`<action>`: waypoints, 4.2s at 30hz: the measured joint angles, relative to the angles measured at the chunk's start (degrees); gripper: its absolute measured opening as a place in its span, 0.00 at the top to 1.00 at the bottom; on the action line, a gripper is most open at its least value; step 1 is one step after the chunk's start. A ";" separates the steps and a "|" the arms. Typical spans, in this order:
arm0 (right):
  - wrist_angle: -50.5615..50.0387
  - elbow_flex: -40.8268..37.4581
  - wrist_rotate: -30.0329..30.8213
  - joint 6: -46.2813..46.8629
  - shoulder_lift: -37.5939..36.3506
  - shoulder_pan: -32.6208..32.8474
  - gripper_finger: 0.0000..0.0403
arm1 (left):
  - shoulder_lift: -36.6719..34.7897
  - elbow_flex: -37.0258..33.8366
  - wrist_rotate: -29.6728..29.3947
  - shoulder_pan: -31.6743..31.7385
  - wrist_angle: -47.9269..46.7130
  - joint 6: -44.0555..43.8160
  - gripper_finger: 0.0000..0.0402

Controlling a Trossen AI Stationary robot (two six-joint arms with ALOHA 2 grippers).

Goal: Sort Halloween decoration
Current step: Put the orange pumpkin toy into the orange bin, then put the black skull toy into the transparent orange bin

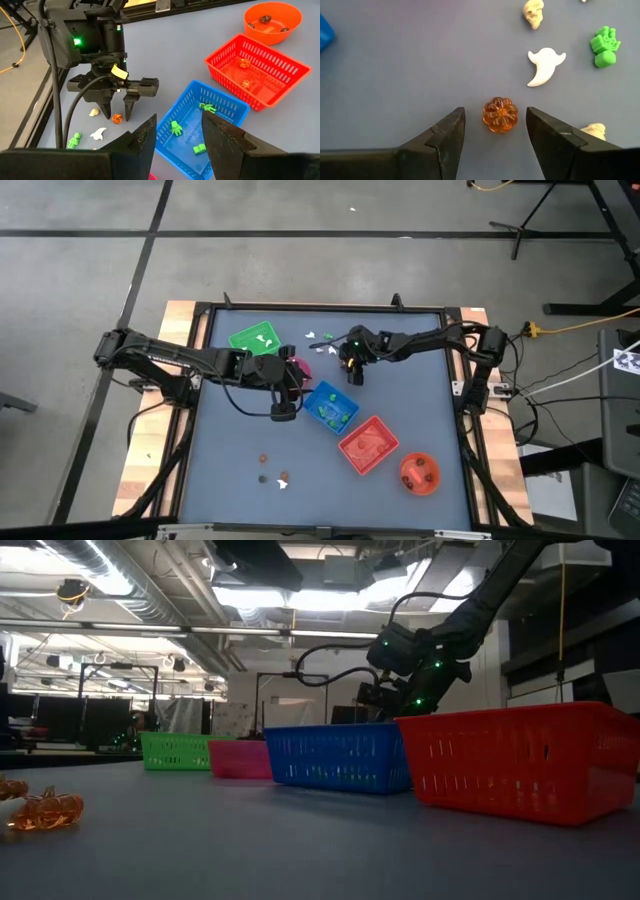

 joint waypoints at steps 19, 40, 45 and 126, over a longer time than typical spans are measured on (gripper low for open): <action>0.43 -0.04 -0.68 -0.85 0.07 0.07 0.75 | 0.00 -0.02 0.00 0.00 0.00 -0.07 0.65; -0.49 -0.05 -1.11 -0.87 -0.46 0.11 0.77 | 0.00 -0.07 0.00 0.00 -0.02 -0.09 0.65; -0.91 -0.07 -1.75 -0.81 -2.89 0.13 0.77 | 0.00 -0.07 -0.02 0.00 -0.12 -0.11 0.65; -25.79 0.02 -16.80 13.37 -23.76 34.64 0.51 | 0.02 -0.07 0.00 0.00 1.68 -0.37 0.65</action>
